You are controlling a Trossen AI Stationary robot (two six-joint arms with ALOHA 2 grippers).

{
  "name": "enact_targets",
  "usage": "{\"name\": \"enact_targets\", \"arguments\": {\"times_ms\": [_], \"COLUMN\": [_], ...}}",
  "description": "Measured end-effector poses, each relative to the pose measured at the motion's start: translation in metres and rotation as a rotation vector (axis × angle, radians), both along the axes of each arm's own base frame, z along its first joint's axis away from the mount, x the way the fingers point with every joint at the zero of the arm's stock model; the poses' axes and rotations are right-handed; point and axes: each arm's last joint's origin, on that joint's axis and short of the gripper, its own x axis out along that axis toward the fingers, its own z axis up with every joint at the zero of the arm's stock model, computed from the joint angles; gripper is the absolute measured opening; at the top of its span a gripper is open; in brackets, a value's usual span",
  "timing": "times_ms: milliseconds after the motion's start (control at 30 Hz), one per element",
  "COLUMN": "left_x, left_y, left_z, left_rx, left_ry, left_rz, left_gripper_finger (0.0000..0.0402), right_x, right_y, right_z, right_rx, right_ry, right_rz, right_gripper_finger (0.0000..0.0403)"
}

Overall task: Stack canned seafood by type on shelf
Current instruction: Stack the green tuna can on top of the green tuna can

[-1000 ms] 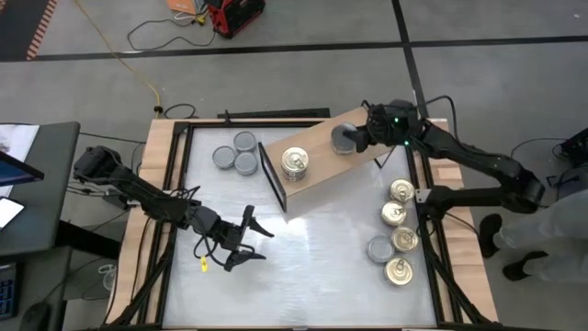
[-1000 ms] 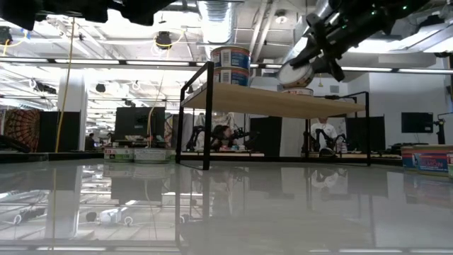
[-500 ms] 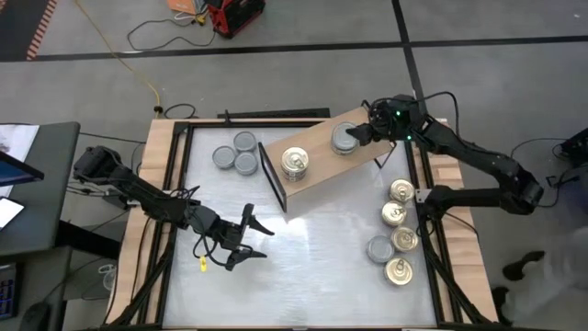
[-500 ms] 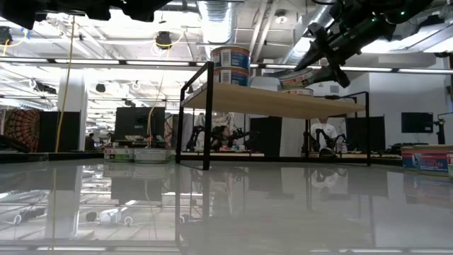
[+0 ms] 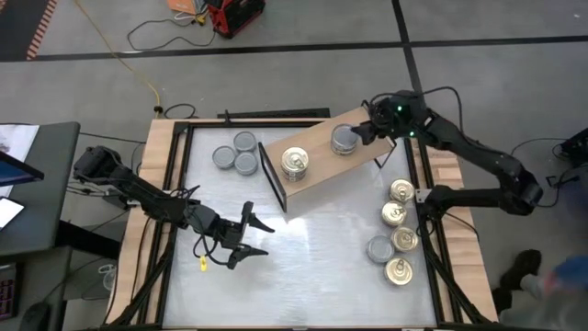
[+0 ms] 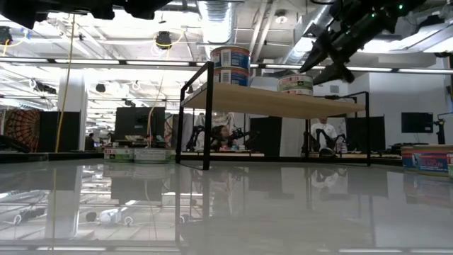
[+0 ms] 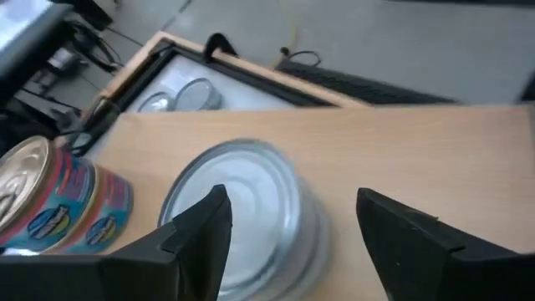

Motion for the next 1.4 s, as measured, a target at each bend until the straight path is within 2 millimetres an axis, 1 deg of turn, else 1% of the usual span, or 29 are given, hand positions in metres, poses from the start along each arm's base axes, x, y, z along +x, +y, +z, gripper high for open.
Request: {"name": "enact_targets", "arguments": {"times_ms": [100, 167, 267, 333, 500, 567, 667, 800, 867, 933, 1067, 1200, 1300, 1400], "left_x": [0.0, 0.0, 0.0, 0.0, -0.001, -0.001, -0.001, 0.0, 0.0, 0.0, 0.0, 0.0, 0.0, 0.0], "left_y": [0.001, 0.001, 0.003, 0.004, 0.004, 0.004, 0.004, 0.004, 0.005, 0.007, 0.011, 0.011, 0.009, 0.009], "left_z": [-0.001, -0.003, -0.008, -0.011, -0.013, -0.013, -0.013, -0.012, -0.011, -0.011, -0.011, -0.011, -0.011, -0.011], "left_rx": [0.007, 0.013, 0.014, 0.007, -0.017, -0.016, -0.016, -0.036, -0.051, -0.065, -0.096, -0.077, -0.053, -0.024], "left_ry": [0.013, 0.033, 0.079, 0.106, 0.137, 0.139, 0.132, 0.124, 0.119, 0.115, 0.102, 0.101, 0.103, 0.102], "left_rz": [0.024, 0.054, 0.101, 0.122, 0.128, 0.128, 0.128, 0.153, 0.19, 0.25, 0.37, 0.367, 0.327, 0.304], "left_gripper_finger": [0.0278, 0.0278, 0.0278, 0.0278, 0.0278, 0.0278, 0.0278, 0.0278, 0.0278, 0.0278, 0.0278, 0.0278, 0.0278, 0.0278], "right_x": [-0.004, -0.003, 0.0, 0.001, 0.011, 0.018, 0.032, 0.051, 0.057, 0.06, 0.065, 0.072, 0.082, 0.094], "right_y": [0.01, 0.023, 0.049, 0.07, 0.123, 0.144, 0.177, 0.223, 0.247, 0.268, 0.307, 0.33, 0.338, 0.34], "right_z": [0.016, 0.021, 0.02, 0.017, 0.007, -0.001, -0.016, -0.051, -0.071, -0.086, -0.103, -0.107, -0.107, -0.109], "right_rx": [-0.044, -0.08, -0.114, -0.121, -0.063, -0.026, 0.02, 0.053, 0.068, 0.099, 0.114, 0.077, 0.084, 0.166], "right_ry": [0.041, 0.065, 0.154, 0.225, 0.313, 0.346, 0.425, 0.581, 0.663, 0.747, 0.846, 0.971, 1.021, 1.061], "right_rz": [0.015, 0.038, 0.069, 0.096, 0.212, 0.272, 0.363, 0.436, 0.448, 0.431, 0.376, 0.317, 0.229, 0.155], "right_gripper_finger": [0.0279, 0.028, 0.028, 0.028, 0.028, 0.028, 0.0279, 0.0274, 0.027, 0.0265, 0.0251, 0.0237, 0.0229, 0.0225]}}
